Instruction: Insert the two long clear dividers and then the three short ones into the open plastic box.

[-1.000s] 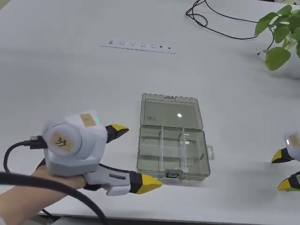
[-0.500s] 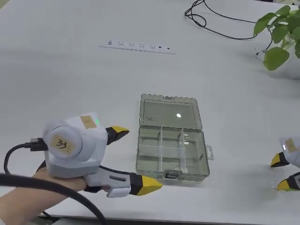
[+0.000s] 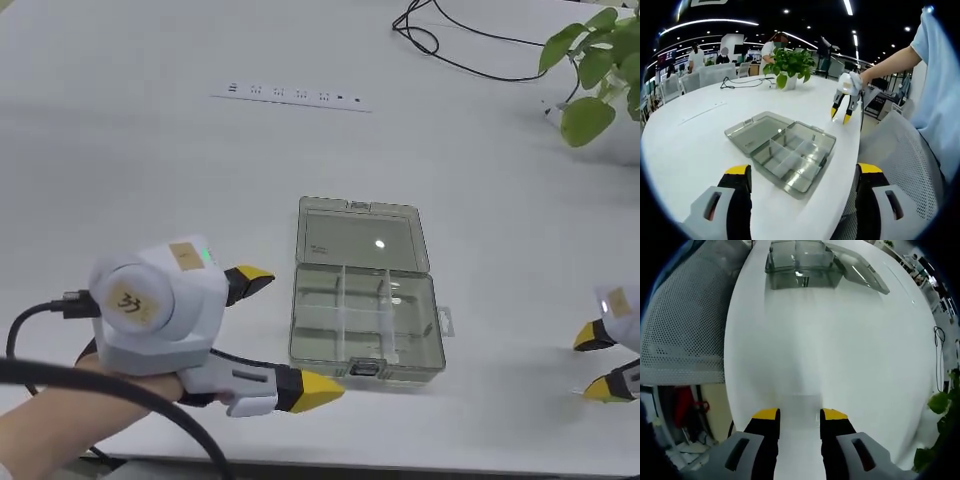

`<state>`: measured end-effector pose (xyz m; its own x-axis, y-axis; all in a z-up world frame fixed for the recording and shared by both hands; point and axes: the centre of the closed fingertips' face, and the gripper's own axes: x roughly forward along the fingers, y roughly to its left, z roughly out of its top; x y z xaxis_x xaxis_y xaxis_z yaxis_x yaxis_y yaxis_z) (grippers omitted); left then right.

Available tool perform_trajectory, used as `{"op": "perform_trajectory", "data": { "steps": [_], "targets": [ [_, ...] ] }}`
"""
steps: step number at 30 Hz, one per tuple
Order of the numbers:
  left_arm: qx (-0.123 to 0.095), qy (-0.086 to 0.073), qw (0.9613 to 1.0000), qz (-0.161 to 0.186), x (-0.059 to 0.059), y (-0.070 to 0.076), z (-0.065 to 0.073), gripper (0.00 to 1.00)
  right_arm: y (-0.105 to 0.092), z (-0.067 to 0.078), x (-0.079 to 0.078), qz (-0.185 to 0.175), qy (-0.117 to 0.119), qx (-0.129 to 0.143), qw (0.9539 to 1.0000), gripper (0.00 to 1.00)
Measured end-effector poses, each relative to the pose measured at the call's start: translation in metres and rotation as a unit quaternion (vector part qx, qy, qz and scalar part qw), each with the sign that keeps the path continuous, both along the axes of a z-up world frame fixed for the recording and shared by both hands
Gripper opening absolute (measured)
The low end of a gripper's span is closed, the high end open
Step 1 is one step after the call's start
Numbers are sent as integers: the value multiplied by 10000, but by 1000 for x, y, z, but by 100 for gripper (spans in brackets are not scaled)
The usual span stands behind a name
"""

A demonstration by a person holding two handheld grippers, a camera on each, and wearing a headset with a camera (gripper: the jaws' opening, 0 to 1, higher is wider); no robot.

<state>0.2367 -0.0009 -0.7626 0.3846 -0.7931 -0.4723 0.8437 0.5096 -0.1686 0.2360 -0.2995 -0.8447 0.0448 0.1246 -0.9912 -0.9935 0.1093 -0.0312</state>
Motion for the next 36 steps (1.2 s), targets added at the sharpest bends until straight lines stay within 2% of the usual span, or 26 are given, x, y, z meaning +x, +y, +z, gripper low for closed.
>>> {"op": "perform_trajectory", "data": {
  "steps": [6,12,16,17,22,24,25,28,31,34,36],
  "targets": [
    [-41,29,10000,14,0,-1,0,86,15,8,5,10,-116,162,9998,32],
    [-77,100,9999,28,0,-3,-1,85,42,23,17,78,-429,416,9982,32],
    [-104,127,9999,19,0,-7,-1,85,68,39,28,197,-734,689,9947,32],
    [-136,147,9998,24,0,-9,-1,84,73,42,28,212,-750,728,9943,32],
    [-248,245,9994,53,3,-17,1,80,104,62,36,442,-1093,1006,9879,32],
    [-365,375,9985,157,6,-21,3,77,117,68,37,516,-1161,1090,9859,32],
    [-520,445,9975,190,8,-25,6,77,120,68,41,589,-1228,1154,9839,32],
    [-622,514,9965,229,14,-31,9,75,135,74,46,692,-1340,1284,9802,32],
    [-789,665,9942,301,17,-37,13,74,156,84,47,793,-1489,1471,9746,32],
    [-1052,939,9893,384,22,-45,16,69,174,95,48,935,-1710,1624,9673,32],
    [-1340,1157,9833,428,23,-52,21,63,185,100,48,964,-1783,1741,9636,32]
  ]
}}
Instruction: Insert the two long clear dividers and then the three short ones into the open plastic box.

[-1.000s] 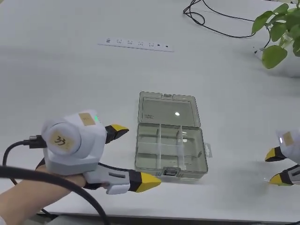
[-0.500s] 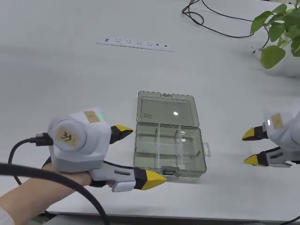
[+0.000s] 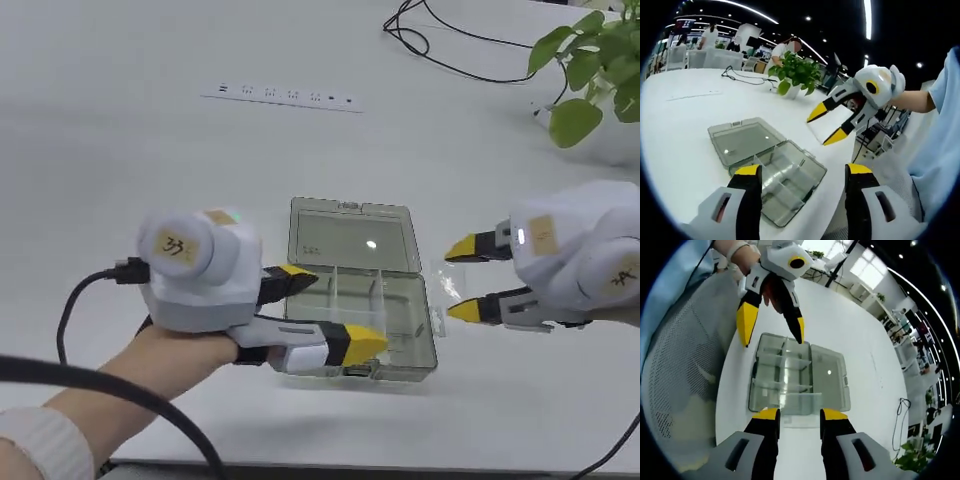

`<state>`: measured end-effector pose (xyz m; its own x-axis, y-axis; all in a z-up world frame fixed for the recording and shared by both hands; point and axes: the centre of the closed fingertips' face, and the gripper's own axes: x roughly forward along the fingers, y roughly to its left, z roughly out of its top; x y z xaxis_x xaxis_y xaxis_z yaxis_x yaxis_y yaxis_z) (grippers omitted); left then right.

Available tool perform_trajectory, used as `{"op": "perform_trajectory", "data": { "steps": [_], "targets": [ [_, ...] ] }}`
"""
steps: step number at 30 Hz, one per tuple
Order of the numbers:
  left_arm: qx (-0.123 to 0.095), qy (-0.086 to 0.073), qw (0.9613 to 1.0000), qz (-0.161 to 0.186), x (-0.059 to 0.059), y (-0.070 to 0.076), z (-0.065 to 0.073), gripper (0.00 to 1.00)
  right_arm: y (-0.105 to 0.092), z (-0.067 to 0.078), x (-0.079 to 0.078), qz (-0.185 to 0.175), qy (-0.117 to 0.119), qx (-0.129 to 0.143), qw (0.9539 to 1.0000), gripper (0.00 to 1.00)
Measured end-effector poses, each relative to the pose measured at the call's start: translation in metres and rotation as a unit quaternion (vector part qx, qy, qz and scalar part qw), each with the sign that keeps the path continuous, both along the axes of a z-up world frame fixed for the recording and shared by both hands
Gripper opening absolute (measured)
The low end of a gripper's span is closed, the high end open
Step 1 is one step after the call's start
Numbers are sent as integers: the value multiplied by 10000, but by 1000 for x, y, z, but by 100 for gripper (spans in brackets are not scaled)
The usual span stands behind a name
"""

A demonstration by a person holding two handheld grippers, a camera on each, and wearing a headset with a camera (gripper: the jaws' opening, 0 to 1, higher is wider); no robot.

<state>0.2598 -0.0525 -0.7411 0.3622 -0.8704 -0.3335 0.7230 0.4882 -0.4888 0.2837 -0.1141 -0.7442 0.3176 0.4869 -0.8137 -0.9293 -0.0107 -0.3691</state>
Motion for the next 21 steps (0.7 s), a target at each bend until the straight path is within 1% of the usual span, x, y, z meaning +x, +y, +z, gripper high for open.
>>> {"op": "perform_trajectory", "data": {
  "steps": [1,2,3,4,5,6,7,8,9,10,11,12,13,14,15,16,17,19,21],
  "targets": [
    [-91,97,9999,-14,-1,-2,1,60,6,4,1,39,-92,57,9999,32],
    [-142,204,9997,71,1,-4,2,58,9,5,0,50,-90,65,9999,32],
    [-219,236,9994,133,3,-6,4,57,14,6,-2,81,-103,92,9999,32],
    [-325,420,9983,249,6,-7,4,56,19,9,-3,117,-174,170,9996,32],
    [-386,500,9976,288,8,-8,5,54,22,11,-5,150,-173,167,9996,32],
    [-426,514,9972,347,10,-8,6,51,25,12,-7,180,-188,198,9995,32],
    [-499,527,9966,381,13,-9,9,49,29,14,-7,199,-250,250,9992,32],
    [-581,584,9958,410,13,-10,11,47,31,14,-8,222,-254,216,9992,32],
    [-694,751,9936,485,14,-12,13,43,33,14,-10,277,-283,192,9990,32],
    [-748,761,9930,498,16,-11,14,41,35,14,-11,325,-322,180,9988,32],
    [-845,840,9915,531,17,-12,15,37,37,13,-13,328,-288,142,9989,32],
    [-852,864,9913,508,17,-12,15,33,39,12,-15,376,-297,154,9987,32],
    [-825,934,9910,495,16,-13,13,29,40,13,-16,395,-319,154,9986,32],
    [-826,943,9909,493,16,-14,12,25,41,12,-17,402,-312,132,9986,32],
    [-834,990,9903,497,16,-14,12,22,43,13,-17,429,-327,141,9984,32],
    [-814,1160,9886,500,13,-15,9,18,45,14,-17,448,-356,144,9983,32],
    [-852,1121,9888,491,13,-16,10,14,46,14,-17,463,-399,125,9981,32],
    [-907,1251,9866,528,13,-17,8,12,48,14,-17,504,-443,88,9977,32],
    [-932,1268,9861,535,11,-17,8,9,48,13,-18,534,-437,61,9976,32]
  ]
}}
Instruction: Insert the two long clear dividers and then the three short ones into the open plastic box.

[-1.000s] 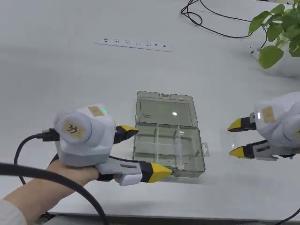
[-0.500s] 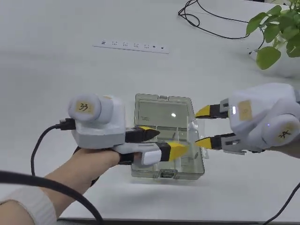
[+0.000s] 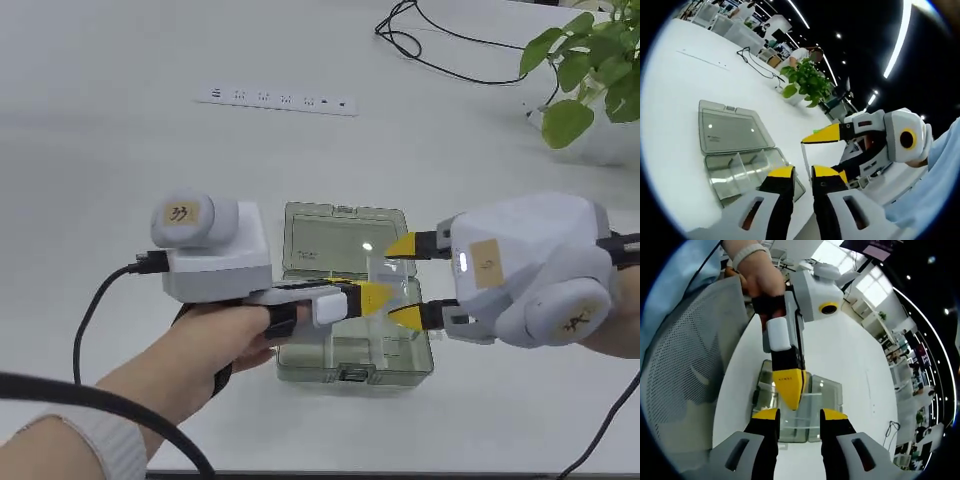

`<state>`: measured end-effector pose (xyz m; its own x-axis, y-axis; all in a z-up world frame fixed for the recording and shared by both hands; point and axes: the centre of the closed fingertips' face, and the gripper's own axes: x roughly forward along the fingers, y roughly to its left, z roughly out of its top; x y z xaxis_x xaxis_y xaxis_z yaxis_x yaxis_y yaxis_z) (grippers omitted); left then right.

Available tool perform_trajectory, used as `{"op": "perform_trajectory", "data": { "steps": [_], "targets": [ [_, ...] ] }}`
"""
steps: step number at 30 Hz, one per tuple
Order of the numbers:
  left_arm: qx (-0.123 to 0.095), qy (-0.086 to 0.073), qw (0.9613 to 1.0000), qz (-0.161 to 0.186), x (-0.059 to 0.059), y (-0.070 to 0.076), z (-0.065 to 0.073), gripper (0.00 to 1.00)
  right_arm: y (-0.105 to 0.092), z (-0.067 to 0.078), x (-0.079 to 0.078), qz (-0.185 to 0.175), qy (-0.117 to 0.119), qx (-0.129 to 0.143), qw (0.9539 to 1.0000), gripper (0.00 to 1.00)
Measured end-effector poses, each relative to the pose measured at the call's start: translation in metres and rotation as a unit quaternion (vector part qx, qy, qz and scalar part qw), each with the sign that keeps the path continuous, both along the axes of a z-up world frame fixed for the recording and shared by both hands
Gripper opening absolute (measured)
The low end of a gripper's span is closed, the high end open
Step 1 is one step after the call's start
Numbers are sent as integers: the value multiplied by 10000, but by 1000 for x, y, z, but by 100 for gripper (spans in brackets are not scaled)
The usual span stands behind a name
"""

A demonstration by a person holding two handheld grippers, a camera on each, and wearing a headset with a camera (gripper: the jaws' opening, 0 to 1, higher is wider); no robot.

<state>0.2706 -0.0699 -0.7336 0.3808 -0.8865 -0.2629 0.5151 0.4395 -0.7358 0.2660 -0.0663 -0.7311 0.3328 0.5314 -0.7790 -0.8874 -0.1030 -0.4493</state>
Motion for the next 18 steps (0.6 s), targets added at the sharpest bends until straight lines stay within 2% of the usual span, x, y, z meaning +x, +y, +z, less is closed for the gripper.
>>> {"op": "perform_trajectory", "data": {
  "steps": [1,2,7,8,12,14,18],
  "targets": [
    [-21,25,10000,22,0,0,-1,9,1,0,0,10,-8,5,10000,32],
    [-76,120,9999,54,0,0,-2,8,1,-1,-1,-13,48,18,10000,32],
    [-202,156,9996,104,-2,-2,1,0,3,0,-3,16,-5,5,10000,32],
    [-247,211,9994,114,-3,-3,1,0,4,0,-3,28,-9,-3,10000,32],
    [-285,270,9991,169,-3,-2,1,0,4,0,-4,113,-131,-78,9998,32],
    [-342,348,9987,174,-4,-1,1,0,4,0,-4,116,-112,-82,9998,33],
    [-377,363,9984,192,-4,-1,3,0,5,1,-4,132,-108,-55,9998,33]
  ]
}}
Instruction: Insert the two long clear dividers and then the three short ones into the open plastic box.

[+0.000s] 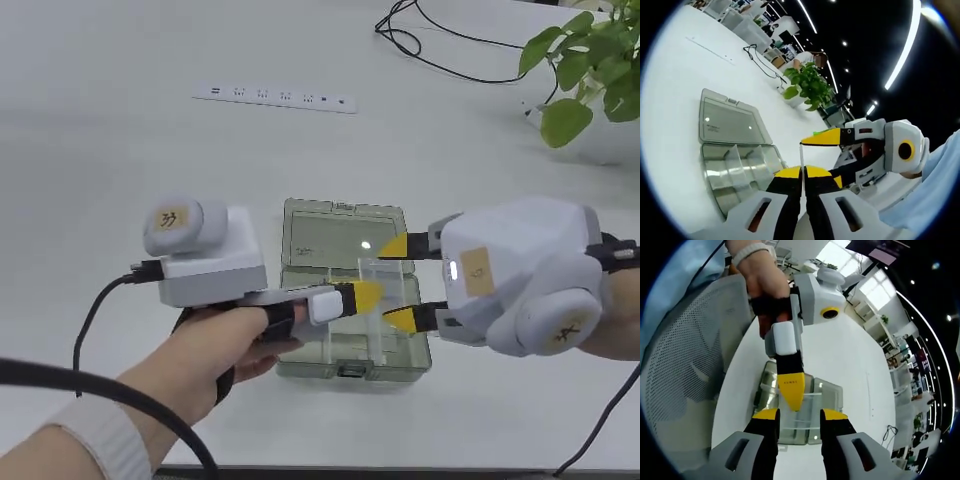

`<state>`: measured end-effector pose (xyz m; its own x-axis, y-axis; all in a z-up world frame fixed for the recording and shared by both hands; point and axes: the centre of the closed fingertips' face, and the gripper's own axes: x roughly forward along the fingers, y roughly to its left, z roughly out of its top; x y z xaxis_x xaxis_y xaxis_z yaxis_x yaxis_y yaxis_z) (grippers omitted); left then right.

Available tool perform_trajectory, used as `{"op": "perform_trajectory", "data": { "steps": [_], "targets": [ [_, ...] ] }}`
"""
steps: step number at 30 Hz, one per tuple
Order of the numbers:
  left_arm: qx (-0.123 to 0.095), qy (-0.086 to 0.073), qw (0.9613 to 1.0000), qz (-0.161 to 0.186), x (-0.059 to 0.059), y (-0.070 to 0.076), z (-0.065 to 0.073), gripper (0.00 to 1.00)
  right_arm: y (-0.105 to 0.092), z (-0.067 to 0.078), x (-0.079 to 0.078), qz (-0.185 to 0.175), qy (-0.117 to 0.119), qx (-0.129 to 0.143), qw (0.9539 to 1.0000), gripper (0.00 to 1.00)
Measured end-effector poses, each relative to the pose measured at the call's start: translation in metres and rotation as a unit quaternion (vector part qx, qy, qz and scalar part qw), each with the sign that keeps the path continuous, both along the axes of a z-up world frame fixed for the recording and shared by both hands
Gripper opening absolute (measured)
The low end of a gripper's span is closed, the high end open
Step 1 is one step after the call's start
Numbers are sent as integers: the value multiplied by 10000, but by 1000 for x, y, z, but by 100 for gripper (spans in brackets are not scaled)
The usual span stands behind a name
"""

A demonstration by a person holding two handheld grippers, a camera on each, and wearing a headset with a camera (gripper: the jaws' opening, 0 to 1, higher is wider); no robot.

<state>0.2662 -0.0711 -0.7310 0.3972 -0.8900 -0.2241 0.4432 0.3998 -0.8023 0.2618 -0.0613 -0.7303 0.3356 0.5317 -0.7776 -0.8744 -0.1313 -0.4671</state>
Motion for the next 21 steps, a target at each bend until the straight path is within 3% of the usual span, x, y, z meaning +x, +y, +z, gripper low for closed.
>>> {"op": "perform_trajectory", "data": {
  "steps": [4,6,7,8,10,12,13,14,16,18,19,21],
  "targets": [
    [35,-45,10000,34,2,3,0,0,1,1,0,-8,15,24,10000,34],
    [49,-86,9999,40,2,4,1,0,1,2,1,-45,62,60,10000,40],
    [92,-129,9999,22,2,5,1,0,1,3,2,-91,127,120,9998,42],
    [127,-175,9998,0,2,6,1,0,1,5,1,-226,342,284,9988,41],
    [243,-392,9989,-114,2,8,1,0,2,12,4,-370,523,495,9967,41],
    [351,-592,9973,-239,1,9,1,0,0,19,6,-522,860,660,9927,40],
    [378,-772,9956,-382,-2,9,3,0,-1,22,7,-582,951,709,9912,40],
    [442,-824,9947,-430,-3,9,2,0,-2,24,7,-604,1073,719,9898,39],
    [568,-1170,9895,-623,-6,10,4,0,-3,29,8,-684,1333,819,9853,37],
    [595,-1356,9861,-751,-9,10,5,0,-6,30,12,-680,1517,830,9826,36],
    [609,-1622,9809,-889,-11,10,7,0,-8,31,15,-754,1590,847,9808,34],
    [688,-1860,9743,-1071,-16,10,9,0,-8,32,11,-722,1779,830,9779,33]
  ]
}}
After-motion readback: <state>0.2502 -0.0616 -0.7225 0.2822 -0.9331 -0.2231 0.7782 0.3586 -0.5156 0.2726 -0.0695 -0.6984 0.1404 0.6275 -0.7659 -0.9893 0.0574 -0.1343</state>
